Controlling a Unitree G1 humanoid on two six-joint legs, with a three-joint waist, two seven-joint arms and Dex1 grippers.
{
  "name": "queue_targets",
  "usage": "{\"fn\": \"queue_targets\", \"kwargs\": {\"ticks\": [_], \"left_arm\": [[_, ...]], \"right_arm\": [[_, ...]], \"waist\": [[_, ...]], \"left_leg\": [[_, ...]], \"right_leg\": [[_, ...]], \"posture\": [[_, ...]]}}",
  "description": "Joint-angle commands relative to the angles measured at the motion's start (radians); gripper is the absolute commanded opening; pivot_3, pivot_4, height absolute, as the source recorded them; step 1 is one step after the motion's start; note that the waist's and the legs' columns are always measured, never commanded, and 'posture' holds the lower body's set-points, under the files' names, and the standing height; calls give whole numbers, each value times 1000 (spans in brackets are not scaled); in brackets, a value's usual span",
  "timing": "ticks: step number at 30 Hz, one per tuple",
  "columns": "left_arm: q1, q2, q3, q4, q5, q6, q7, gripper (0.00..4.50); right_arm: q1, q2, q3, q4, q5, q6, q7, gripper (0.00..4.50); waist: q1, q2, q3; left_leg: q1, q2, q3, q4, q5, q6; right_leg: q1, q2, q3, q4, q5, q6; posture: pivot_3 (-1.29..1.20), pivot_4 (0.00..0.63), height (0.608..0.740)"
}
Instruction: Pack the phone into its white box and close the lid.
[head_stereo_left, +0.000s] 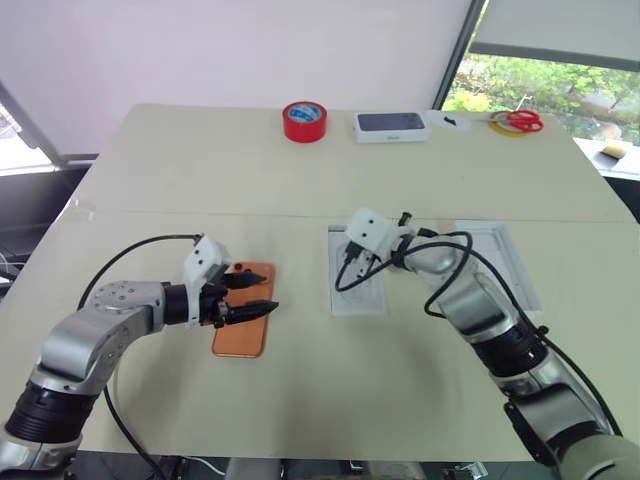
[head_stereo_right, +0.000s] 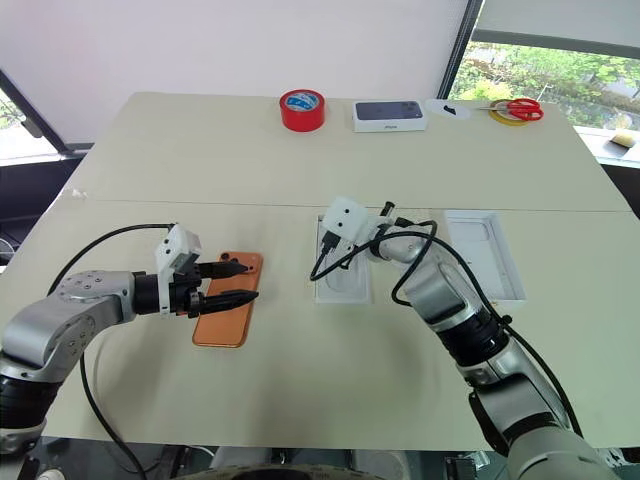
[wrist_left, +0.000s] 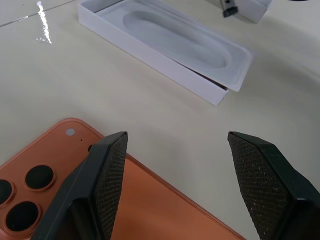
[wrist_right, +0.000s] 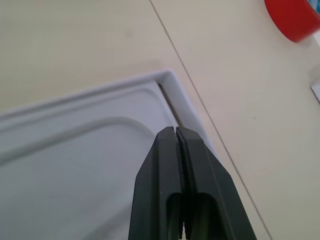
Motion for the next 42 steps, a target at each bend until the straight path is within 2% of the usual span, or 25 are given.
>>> {"fn": "queue_targets", "kwargs": {"ticks": [1,16,23,27,31,34,35,38,42], "left_arm": [[-10,-7,24,-35,-7,2,0,3373],[-7,-16,13,-66,0,9,-14,3373],[2,-21,30,-73,0,17,10,3373],[-4,-27,102,-44,-29,53,60,3373],[-37,-29,244,52,-116,237,177,3373],[-22,-19,337,75,-189,383,234,4231],[-5,-8,346,60,-195,420,248,4373],[24,67,295,25,-187,563,274,4373],[12,41,345,50,-271,751,305,4373]], "right_arm": [[11,15,-12,-34,7,22,5,60],[-60,109,-30,222,-89,-61,-193,60],[-28,93,-34,102,-76,-79,-151,60],[6,82,-39,-32,-37,-71,-80,60],[48,84,9,-173,15,15,21,60],[75,94,76,-218,34,56,74,0],[77,101,99,-212,31,66,79,0],[62,130,131,-177,28,103,80,0],[10,154,181,-107,21,116,101,0]], "waist": [[0,0,0],[-2,0,0],[-1,0,0],[-2,0,0],[-1,0,0],[-3,-1,0],[-4,-1,0],[-3,-2,-1],[0,-2,-1]], "left_leg": [[0,0,0,0,0,0],[0,0,0,0,2,-2],[0,0,0,0,2,-2],[0,0,0,0,1,0],[0,0,0,0,1,1],[0,0,0,0,1,1],[0,0,0,0,1,1],[0,0,0,1,1,1],[0,-1,-1,1,1,0]], "right_leg": [[0,0,0,0,0,0],[-1,0,0,1,0,-1],[-1,0,0,2,0,-1],[-1,0,0,2,0,-1],[-1,1,0,3,0,-1],[-1,1,0,4,0,-1],[-1,1,0,4,0,-1],[-1,0,0,4,0,-1],[-2,0,0,5,0,-1]], "posture": [[0,150,724],[0,150,724],[0,150,724],[0,150,724],[0,150,724],[0,150,724],[0,150,724],[0,150,724],[0,150,724]]}}
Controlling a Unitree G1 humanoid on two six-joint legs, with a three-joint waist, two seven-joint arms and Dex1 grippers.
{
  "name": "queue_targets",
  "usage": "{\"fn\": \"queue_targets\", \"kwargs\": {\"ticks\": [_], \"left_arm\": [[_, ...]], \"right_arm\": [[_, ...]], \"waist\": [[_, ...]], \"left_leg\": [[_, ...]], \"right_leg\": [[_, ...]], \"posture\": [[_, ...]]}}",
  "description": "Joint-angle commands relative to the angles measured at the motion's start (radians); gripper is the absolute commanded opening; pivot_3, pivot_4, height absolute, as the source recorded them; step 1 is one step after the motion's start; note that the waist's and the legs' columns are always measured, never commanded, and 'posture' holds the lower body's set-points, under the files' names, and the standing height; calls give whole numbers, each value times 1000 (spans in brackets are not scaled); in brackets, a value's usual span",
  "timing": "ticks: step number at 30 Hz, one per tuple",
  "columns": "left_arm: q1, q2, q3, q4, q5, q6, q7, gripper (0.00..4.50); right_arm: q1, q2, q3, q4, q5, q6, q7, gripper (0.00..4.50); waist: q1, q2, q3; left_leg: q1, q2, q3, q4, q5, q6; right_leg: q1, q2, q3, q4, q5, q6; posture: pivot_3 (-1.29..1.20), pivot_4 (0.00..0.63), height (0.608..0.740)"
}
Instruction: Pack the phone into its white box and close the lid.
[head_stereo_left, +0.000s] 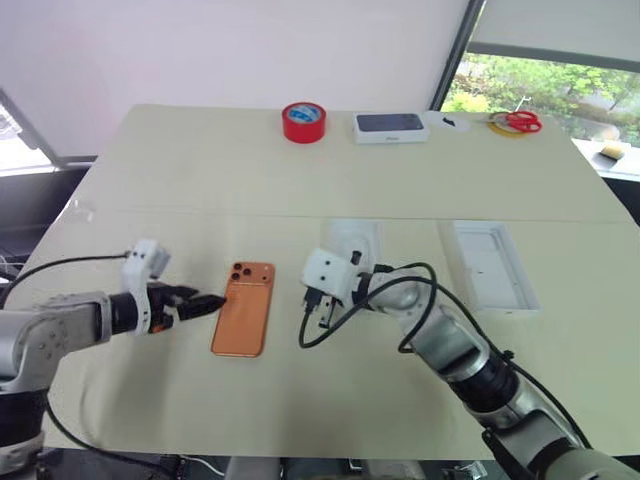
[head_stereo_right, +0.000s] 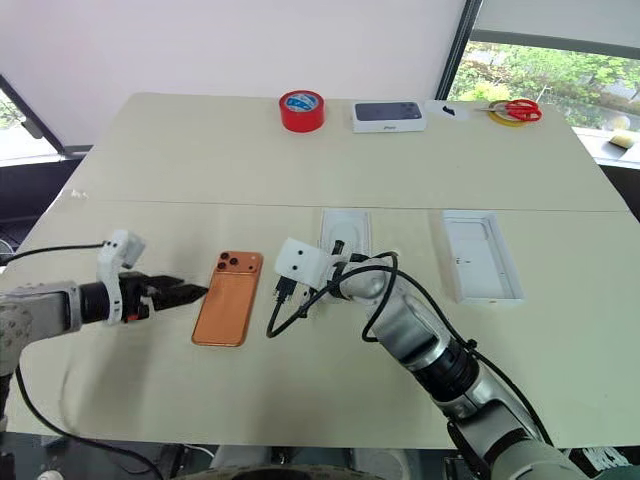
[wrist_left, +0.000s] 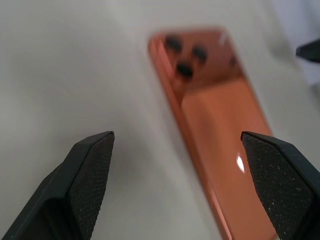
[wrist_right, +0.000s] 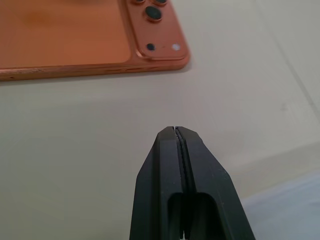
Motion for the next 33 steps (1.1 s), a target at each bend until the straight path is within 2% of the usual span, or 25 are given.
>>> {"fn": "queue_targets", "kwargs": {"ticks": [1,5,8,19,23,33], "left_arm": [[-14,-6,24,-4,-64,156,21,4373],[-6,-29,-7,-50,-89,256,38,4373],[4,-95,-35,-87,-135,301,69,4373],[-2,-231,-67,-97,-333,307,228,4373],[-47,-306,-54,-51,-379,307,314,4373],[-102,-342,35,59,-456,307,435,4373]], "right_arm": [[-54,13,45,33,-11,-13,18,0],[-67,29,81,67,-6,-21,32,0],[-66,38,90,73,1,-3,43,0],[-60,12,88,31,4,46,75,0],[-55,9,84,21,4,60,69,0],[-40,9,73,14,8,78,54,0]], "waist": [[0,0,0],[-2,0,0],[-1,2,-3],[5,7,-10],[9,7,-11],[8,7,-11]], "left_leg": [[0,0,0,0,0,0],[1,0,0,0,3,-5],[1,-1,0,0,3,-6],[2,-11,-2,0,4,0],[5,-14,-4,0,4,2],[7,-15,-7,0,4,3]], "right_leg": [[0,0,0,0,0,0],[0,0,0,0,0,0],[0,-1,0,0,0,0],[5,-11,-2,0,0,0],[9,-13,-3,-3,0,0],[14,-14,-5,-5,0,0]], "posture": [[0,150,724],[0,150,724],[0,150,724],[0,150,724],[0,150,724],[0,150,724]]}}
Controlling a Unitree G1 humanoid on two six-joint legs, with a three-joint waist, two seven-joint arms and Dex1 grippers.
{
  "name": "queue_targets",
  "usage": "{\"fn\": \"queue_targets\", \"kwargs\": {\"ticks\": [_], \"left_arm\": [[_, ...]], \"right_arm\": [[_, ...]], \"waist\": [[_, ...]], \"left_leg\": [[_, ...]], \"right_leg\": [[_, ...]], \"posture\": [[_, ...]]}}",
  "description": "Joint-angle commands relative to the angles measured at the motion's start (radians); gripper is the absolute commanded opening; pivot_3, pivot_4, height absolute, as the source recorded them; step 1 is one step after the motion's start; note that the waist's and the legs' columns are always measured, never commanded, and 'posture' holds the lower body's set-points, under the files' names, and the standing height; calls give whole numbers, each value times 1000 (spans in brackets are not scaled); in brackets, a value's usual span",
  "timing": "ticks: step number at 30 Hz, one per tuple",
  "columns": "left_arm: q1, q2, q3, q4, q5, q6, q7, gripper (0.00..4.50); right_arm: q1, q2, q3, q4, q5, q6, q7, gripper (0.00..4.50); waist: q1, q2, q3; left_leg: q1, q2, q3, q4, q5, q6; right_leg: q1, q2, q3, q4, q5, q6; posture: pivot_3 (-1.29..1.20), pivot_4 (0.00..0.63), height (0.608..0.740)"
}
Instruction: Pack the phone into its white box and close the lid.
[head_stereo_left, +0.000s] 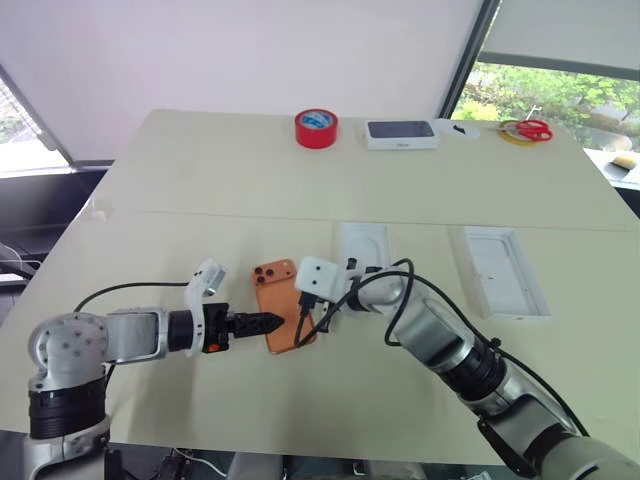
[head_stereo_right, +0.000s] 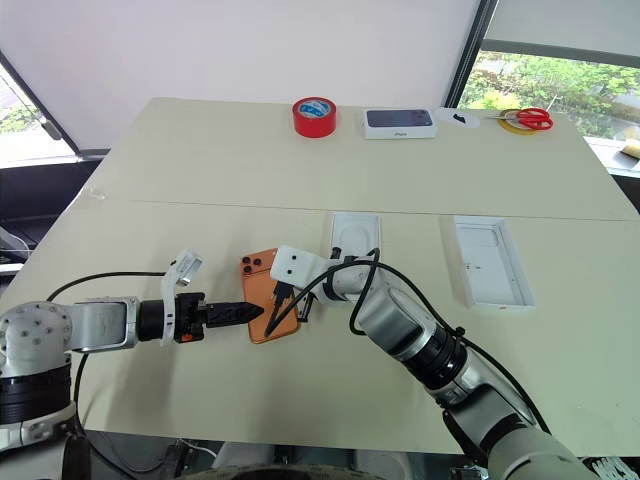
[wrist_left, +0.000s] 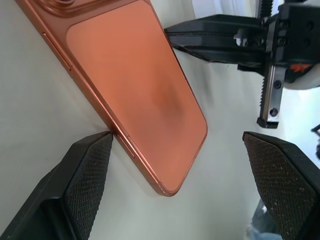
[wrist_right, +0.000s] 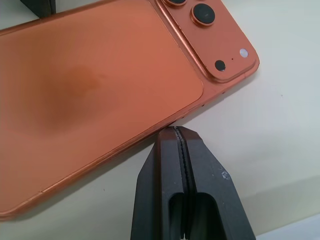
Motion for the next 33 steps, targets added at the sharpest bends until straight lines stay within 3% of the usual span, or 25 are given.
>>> {"fn": "queue_targets", "kwargs": {"ticks": [1,19,33], "left_arm": [[-26,-66,14,47,-9,-8,62,4373],[-46,-175,124,73,18,-87,219,4373],[-10,-96,65,64,6,8,258,4373]], "right_arm": [[10,15,13,-36,17,-1,1,0],[11,15,11,-27,14,-3,-11,0],[-6,-57,-16,-84,52,9,64,0]], "waist": [[1,0,0],[-3,0,0],[-10,0,0]], "left_leg": [[0,0,0,0,0,0],[2,0,-2,-1,2,-2],[3,0,-2,-3,3,-3]], "right_leg": [[0,0,0,0,0,0],[2,0,-1,0,0,0],[2,0,-2,0,0,0]], "posture": [[0,150,724],[0,150,724],[0,150,724]]}}
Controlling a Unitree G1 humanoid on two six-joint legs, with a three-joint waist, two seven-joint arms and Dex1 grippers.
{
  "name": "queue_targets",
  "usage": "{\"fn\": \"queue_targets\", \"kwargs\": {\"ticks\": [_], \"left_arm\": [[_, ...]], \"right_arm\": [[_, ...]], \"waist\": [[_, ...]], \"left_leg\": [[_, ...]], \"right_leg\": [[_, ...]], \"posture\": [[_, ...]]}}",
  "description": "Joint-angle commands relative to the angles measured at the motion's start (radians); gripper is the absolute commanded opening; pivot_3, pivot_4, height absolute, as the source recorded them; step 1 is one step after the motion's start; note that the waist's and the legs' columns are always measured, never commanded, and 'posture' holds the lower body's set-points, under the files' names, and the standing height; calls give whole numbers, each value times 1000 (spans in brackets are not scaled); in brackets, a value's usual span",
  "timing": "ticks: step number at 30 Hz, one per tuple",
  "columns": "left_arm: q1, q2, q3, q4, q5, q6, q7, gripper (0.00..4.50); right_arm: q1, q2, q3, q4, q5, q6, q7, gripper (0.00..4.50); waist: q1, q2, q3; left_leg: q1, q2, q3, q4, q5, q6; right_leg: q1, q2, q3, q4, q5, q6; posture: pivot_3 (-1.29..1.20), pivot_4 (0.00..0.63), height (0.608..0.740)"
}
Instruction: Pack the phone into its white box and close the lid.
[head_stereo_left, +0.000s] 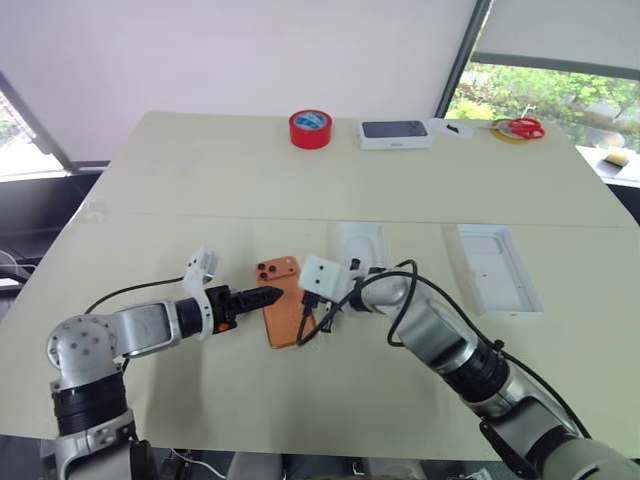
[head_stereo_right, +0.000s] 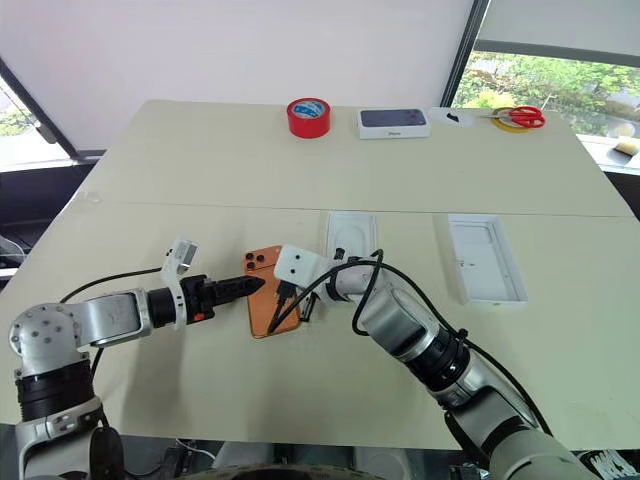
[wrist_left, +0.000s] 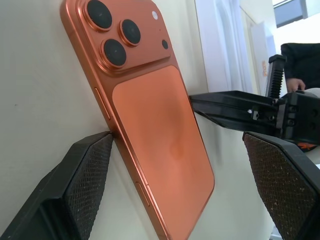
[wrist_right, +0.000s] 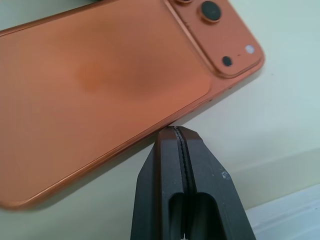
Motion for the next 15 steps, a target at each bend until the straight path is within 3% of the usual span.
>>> {"fn": "queue_targets", "kwargs": {"ticks": [1,8,11,15], "left_arm": [[23,14,-20,21,27,47,59,4373],[-17,-22,-20,25,-17,47,182,4373],[-28,-69,-34,10,-133,35,239,4373],[-10,-75,-97,36,-408,-138,410,4373]], "right_arm": [[-18,-20,-4,-55,29,-9,36,0],[-17,1,12,-32,32,-13,20,0],[-20,11,18,-25,33,-12,15,0],[-19,16,17,-18,36,-12,13,0]], "waist": [[-2,0,0],[1,0,0],[3,0,0],[7,0,1]], "left_leg": [[0,0,0,0,0,0],[1,0,0,-1,0,0],[3,1,0,-1,-1,2],[5,1,-1,-1,-2,4]], "right_leg": [[0,0,0,0,0,0],[1,0,0,-1,0,0],[3,0,0,-1,0,0],[5,0,0,-1,0,0]], "posture": [[0,150,724],[0,150,724],[0,150,724],[0,150,724]]}}
